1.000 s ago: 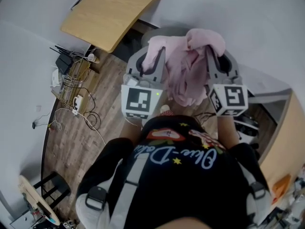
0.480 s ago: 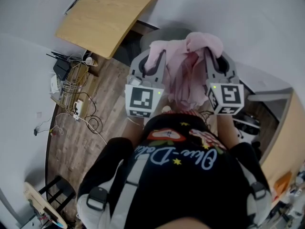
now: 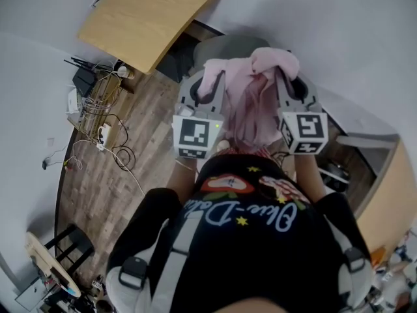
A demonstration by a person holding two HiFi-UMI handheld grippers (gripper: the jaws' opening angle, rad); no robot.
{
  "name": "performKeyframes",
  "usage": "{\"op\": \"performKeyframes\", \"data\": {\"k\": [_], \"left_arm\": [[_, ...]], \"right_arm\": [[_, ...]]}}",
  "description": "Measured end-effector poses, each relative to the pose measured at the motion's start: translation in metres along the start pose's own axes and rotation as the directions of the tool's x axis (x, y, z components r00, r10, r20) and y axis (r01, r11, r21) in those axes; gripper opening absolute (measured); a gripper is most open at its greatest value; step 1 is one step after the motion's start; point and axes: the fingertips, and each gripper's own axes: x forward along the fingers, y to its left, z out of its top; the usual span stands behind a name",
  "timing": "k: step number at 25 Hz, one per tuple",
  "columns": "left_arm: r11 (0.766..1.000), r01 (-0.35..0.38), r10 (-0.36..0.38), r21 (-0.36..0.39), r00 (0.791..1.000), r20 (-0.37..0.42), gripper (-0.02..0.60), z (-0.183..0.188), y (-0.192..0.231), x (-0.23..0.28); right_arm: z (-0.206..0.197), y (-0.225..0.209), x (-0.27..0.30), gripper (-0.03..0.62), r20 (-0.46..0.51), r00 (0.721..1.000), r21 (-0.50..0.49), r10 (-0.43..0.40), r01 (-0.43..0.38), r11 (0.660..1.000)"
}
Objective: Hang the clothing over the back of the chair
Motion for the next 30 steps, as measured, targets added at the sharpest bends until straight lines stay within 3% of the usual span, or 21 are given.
{"op": "performKeyframes", "data": {"k": [6,14,21,30], "left_arm": [[0.999,-0.018,0.018,-0.033,1.000,0.019,0.058,-0.005,-0.003,0.006],[0.999,-0.029,0.028,-0.030,0.999,-0.035,0.058,-0.033,-0.006,0.017],[0.997,-0.037,0.032,-0.073,0.997,-0.066,0.058,-0.057,-0.003,0.028],[0.998,-0.030,0.022,-0.058,0.991,-0.130,0.058,-0.086,-0.006,0.033]], "right_arm": [[-0.011,-0.001,0.010,0.044,-0.029,0.999,0.001,0.036,-0.036,0.999],[-0.034,-0.004,0.022,0.046,-0.072,0.995,-0.016,0.062,-0.064,0.998],[-0.056,0.000,0.039,0.046,-0.116,0.989,-0.012,0.087,-0.089,0.996],[-0.082,0.006,0.047,0.046,-0.189,0.975,-0.034,0.114,-0.122,0.992]]}}
